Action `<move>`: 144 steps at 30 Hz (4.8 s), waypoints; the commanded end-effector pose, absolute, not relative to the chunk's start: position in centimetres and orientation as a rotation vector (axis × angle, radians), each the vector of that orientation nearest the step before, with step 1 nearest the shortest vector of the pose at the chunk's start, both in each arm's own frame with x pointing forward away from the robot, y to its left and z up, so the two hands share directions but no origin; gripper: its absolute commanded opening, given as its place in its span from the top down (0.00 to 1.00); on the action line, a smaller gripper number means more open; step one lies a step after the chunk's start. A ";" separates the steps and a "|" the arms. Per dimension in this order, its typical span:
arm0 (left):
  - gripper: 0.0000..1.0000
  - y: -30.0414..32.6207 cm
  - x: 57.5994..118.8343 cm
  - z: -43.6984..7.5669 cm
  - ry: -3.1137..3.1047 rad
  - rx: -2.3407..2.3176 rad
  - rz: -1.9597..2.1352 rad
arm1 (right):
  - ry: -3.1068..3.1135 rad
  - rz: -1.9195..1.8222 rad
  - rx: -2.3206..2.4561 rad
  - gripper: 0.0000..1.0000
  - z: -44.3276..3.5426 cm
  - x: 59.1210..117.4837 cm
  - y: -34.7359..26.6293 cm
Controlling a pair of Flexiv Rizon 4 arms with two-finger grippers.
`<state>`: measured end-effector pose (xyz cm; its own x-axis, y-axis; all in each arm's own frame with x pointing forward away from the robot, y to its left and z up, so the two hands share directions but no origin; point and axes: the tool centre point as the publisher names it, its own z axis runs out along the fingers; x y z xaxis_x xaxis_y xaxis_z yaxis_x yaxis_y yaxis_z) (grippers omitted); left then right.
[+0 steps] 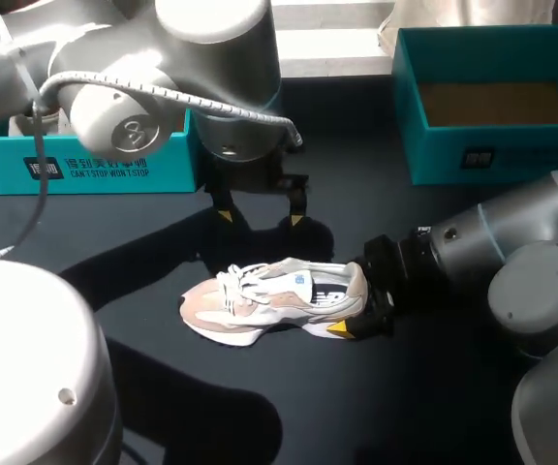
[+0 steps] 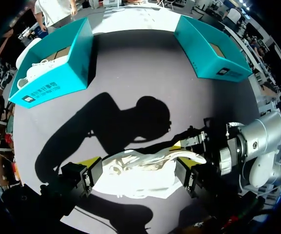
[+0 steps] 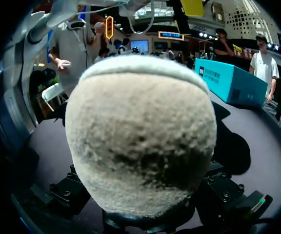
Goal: Take the shoe out of the shoebox, open the shoe tongue, remove and reinsert the insole, then place the shoe into the shoebox
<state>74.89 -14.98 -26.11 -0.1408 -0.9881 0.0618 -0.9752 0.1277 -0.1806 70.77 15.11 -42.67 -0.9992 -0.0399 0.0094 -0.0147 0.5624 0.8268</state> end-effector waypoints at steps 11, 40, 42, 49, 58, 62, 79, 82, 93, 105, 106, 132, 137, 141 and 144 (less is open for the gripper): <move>0.00 -16.9 71.3 -26.4 2.345 -2.038 -0.188 | -2.757 -1.446 0.047 1.00 -43.1 70.6 15.1; 0.00 -21.0 69.8 -35.9 2.293 -2.030 0.040 | -2.757 -1.446 0.047 1.00 -43.1 70.6 15.1; 0.00 -20.7 69.7 -36.2 2.286 -2.028 0.060 | -2.757 -1.446 0.047 1.00 -43.1 70.6 15.1; 0.00 -19.0 69.6 -36.7 2.209 -2.030 0.124 | -2.757 -1.446 0.047 1.00 -43.1 70.6 15.1; 0.00 -16.1 69.2 -35.8 2.134 -2.086 0.162 | -2.757 -1.446 0.047 1.00 -43.1 70.6 15.1; 0.00 -15.1 69.1 -35.2 2.092 -2.107 0.172 | -2.757 -1.446 0.047 1.00 -43.1 70.6 15.1; 1.00 -12.1 68.9 -31.6 2.092 -2.189 0.064 | -2.757 -1.446 0.047 1.00 -43.1 70.6 15.1; 1.00 -11.7 68.5 -30.5 2.143 -2.184 0.011 | -2.757 -1.446 0.047 1.00 -43.1 70.6 15.1; 1.00 -7.5 68.2 -28.6 2.235 -2.065 0.014 | -2.757 -1.446 0.047 1.00 -43.1 70.6 15.1; 1.00 -3.6 69.5 -32.9 2.196 -2.140 0.204 | -2.757 -1.446 0.047 1.00 -43.1 70.6 15.1; 1.00 -3.4 69.4 -33.3 2.195 -2.134 0.212 | -2.757 -1.446 0.047 1.00 -43.1 70.6 15.1; 0.00 -5.1 69.7 -28.5 2.681 -1.655 0.050 | -2.757 -1.446 0.047 1.00 -43.1 70.6 15.1; 0.00 -8.0 70.6 -26.1 2.964 -1.096 0.019 | -2.757 -1.446 0.047 1.00 -43.1 70.6 15.1; 0.00 -10.7 70.8 -24.9 3.114 -0.602 -0.010 | -2.757 -1.446 0.047 1.00 -43.1 70.6 15.1; 0.00 -12.5 71.0 -24.4 3.138 -0.339 0.012 | -2.757 -1.446 0.047 1.00 -43.1 70.6 15.1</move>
<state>70.28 -10.36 -24.67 -0.6709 -0.7409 0.0312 -0.7415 0.6703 -0.0283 70.77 15.14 -42.67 -0.9992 -0.0399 0.0099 -0.0143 0.5630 0.8263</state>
